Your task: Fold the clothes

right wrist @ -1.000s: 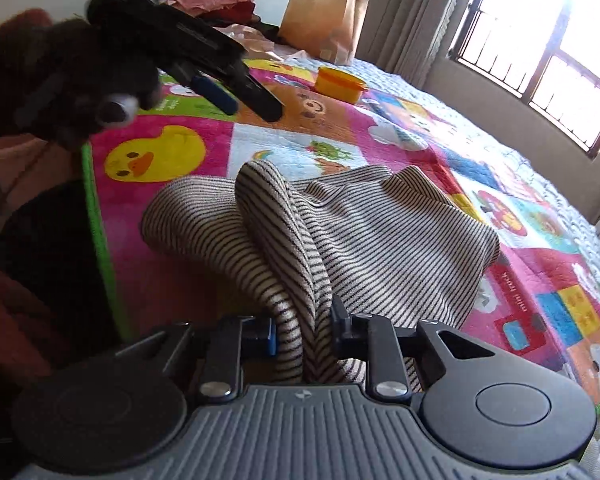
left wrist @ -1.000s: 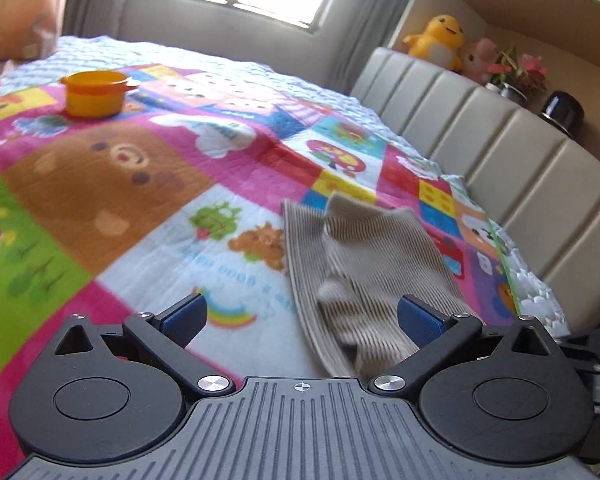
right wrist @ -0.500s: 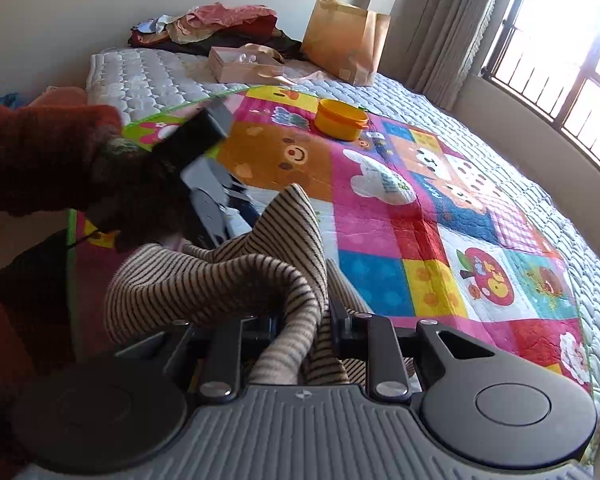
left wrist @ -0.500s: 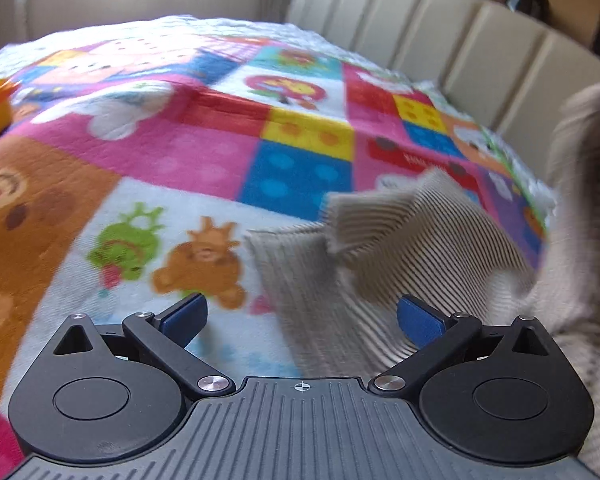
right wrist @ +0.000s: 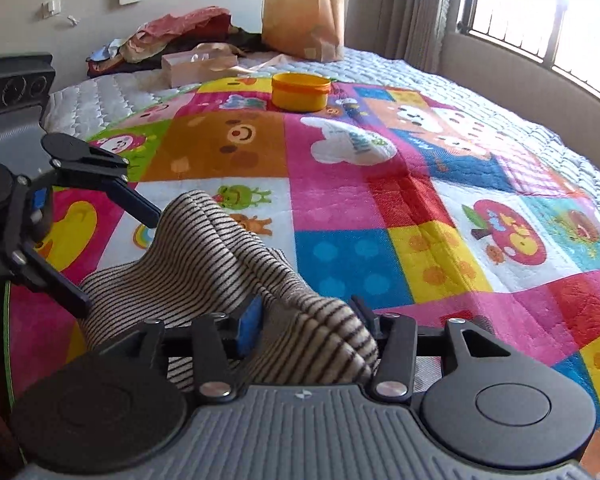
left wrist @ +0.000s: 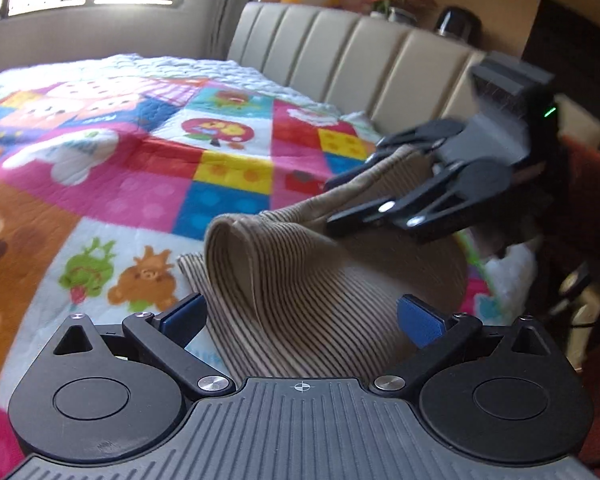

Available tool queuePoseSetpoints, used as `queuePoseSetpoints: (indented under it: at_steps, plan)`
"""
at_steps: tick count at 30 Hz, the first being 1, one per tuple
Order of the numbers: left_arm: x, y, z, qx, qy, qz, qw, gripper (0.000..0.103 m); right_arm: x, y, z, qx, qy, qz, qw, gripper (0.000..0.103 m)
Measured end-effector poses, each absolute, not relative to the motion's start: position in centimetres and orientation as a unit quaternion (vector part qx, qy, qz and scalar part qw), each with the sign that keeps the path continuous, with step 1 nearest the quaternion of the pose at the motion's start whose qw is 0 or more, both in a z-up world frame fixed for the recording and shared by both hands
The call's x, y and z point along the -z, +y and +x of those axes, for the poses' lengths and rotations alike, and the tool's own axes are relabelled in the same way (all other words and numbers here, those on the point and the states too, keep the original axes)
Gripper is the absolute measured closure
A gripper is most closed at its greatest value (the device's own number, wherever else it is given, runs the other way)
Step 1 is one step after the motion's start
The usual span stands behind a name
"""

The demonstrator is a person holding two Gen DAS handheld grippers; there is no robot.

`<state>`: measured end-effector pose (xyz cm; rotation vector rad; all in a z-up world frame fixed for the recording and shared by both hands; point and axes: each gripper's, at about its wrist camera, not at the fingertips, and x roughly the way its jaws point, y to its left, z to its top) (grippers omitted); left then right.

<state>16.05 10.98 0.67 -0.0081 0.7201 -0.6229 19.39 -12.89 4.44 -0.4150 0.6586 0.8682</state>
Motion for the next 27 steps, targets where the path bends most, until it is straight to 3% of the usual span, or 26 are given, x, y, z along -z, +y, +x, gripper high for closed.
queuePoseSetpoints:
  at_steps: [4, 7, 14, 17, 27]
  plan:
    - [0.3, 9.5, 18.6, 0.274, 0.36, 0.009, 0.892, 0.0, -6.2, -15.1, 18.5, -0.39, 0.274, -0.157, 0.865, 0.015]
    - [0.8, 9.4, 20.0, 0.242, 0.365, 0.022, 0.899, 0.0, -7.0, -17.2, 17.7, -0.374, 0.263, -0.123, 0.881, 0.004]
    - [1.8, 9.8, 20.5, 0.22, 0.38, 0.016, 0.898, 0.0, -1.2, -18.2, 20.5, -0.232, 0.304, -0.142, 0.913, 0.001]
    - [2.2, 10.0, 21.1, 0.213, 0.388, 0.004, 0.897, 0.0, 1.2, -18.5, 21.7, -0.21, 0.311, -0.098, 0.922, 0.0]
    - [2.6, 10.3, 21.0, 0.219, 0.392, -0.004, 0.894, 0.0, -2.2, -20.7, 21.8, -0.203, 0.314, 0.036, 0.927, 0.0]
